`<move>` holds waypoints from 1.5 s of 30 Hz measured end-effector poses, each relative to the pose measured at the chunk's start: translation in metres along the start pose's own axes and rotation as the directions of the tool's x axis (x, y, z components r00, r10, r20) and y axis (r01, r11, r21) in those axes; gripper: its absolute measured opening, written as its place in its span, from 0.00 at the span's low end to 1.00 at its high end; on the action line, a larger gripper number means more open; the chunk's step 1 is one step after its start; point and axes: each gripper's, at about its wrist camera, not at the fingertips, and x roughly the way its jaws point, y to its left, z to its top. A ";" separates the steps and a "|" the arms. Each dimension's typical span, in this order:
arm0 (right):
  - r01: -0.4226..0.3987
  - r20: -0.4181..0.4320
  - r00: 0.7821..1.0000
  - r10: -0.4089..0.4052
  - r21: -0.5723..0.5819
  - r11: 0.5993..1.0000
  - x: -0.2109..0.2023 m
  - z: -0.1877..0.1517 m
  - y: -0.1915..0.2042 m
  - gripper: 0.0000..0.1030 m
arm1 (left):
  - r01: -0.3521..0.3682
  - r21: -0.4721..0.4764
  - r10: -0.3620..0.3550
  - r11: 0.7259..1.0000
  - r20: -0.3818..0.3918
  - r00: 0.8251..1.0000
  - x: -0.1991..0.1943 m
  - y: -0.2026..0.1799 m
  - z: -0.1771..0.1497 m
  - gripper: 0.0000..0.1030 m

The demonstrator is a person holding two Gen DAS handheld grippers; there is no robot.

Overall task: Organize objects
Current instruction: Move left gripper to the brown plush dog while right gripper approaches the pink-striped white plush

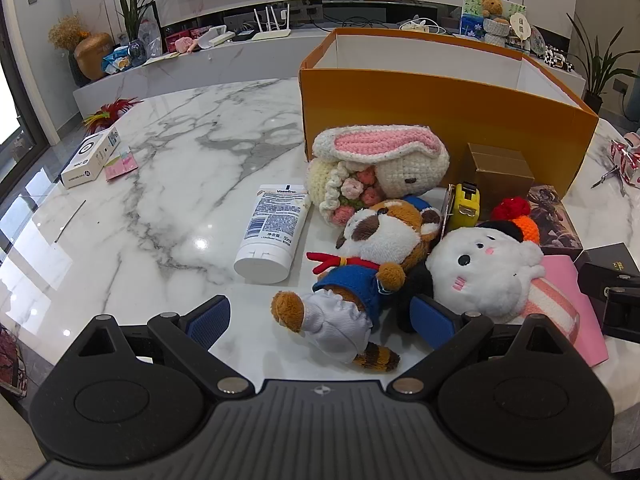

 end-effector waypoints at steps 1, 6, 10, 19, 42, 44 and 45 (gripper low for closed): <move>0.000 0.000 1.000 0.000 0.000 1.000 0.000 0.000 0.000 0.99 | 0.000 0.000 0.000 1.000 0.000 1.000 0.000 0.000 0.000 1.00; 0.000 0.000 1.000 0.000 0.000 1.000 0.000 0.000 0.000 0.99 | 0.001 0.001 -0.001 1.000 -0.001 1.000 0.000 0.000 0.000 1.00; 0.000 0.000 1.000 0.000 0.000 1.000 -0.001 0.000 0.000 0.99 | 0.001 0.000 -0.001 1.000 -0.002 1.000 0.000 -0.001 0.000 1.00; -0.008 -0.006 1.000 0.008 0.012 1.000 0.009 -0.001 -0.004 0.99 | 0.034 -0.077 -0.038 0.996 -0.048 0.998 0.005 0.035 0.001 1.00; -0.052 -0.016 0.998 0.055 0.122 0.991 -0.008 -0.001 -0.064 0.99 | 0.229 0.155 -0.235 0.961 0.022 0.972 0.004 0.013 0.015 1.00; -0.070 -0.017 0.997 0.072 0.117 0.991 -0.009 -0.002 -0.066 0.99 | 0.222 0.178 -0.227 0.959 0.007 0.974 0.009 0.005 0.016 1.00; -0.083 -0.020 0.996 0.086 0.110 0.990 -0.009 -0.003 -0.066 0.99 | 0.215 0.191 -0.219 0.958 0.000 0.976 0.012 0.001 0.015 1.00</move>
